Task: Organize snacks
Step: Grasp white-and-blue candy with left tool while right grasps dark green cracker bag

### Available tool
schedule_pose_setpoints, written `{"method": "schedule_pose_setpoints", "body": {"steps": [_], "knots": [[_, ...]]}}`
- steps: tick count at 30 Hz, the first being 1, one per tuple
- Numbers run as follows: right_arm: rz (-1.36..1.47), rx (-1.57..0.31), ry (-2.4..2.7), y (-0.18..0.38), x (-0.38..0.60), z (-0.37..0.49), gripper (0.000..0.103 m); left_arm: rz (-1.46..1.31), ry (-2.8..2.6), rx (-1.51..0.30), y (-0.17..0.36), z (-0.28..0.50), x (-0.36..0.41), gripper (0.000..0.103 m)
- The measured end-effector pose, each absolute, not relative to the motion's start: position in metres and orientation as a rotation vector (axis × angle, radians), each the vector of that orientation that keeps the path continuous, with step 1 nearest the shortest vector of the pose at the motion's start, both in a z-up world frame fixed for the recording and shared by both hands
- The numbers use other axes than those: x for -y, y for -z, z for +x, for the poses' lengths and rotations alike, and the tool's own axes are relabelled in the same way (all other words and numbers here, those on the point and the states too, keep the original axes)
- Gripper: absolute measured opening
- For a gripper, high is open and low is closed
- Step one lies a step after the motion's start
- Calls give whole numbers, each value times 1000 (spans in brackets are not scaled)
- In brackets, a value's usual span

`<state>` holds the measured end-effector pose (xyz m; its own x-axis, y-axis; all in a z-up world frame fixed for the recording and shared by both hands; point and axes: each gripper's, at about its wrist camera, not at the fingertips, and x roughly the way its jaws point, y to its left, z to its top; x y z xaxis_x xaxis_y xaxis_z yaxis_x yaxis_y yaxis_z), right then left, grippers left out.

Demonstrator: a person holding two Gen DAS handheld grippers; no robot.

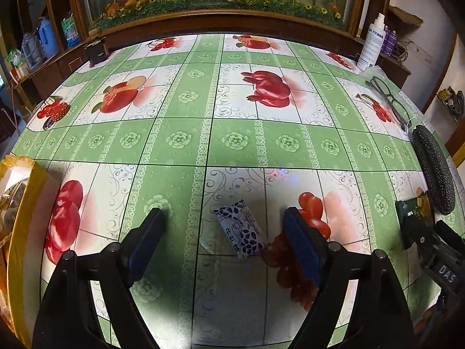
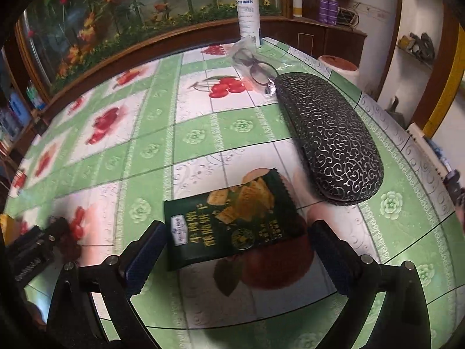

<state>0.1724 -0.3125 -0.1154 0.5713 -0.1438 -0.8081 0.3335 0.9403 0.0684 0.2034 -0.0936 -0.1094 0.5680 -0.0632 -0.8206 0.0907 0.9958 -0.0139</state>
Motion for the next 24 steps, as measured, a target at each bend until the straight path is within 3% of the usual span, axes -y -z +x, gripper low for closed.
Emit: {"method": "schedule_pose_setpoints", "body": {"steps": [4, 7, 9, 11, 19, 21, 24], "knots": [[197, -935, 276, 116, 312, 173, 101, 40, 105, -959, 109, 203, 95, 81], [177, -929, 246, 115, 311, 173, 97, 49, 123, -945, 107, 201, 96, 65], [163, -919, 217, 114, 309, 171, 89, 61, 122, -940, 104, 201, 96, 33], [152, -910, 200, 112, 307, 171, 82, 67, 122, -942, 104, 201, 94, 16], [165, -891, 129, 109, 306, 167, 73, 74, 134, -943, 104, 198, 88, 16], [179, -913, 143, 110, 307, 169, 87, 70, 133, -944, 104, 198, 87, 16], [262, -938, 164, 109, 308, 168, 96, 62, 134, -946, 104, 197, 85, 16]]}}
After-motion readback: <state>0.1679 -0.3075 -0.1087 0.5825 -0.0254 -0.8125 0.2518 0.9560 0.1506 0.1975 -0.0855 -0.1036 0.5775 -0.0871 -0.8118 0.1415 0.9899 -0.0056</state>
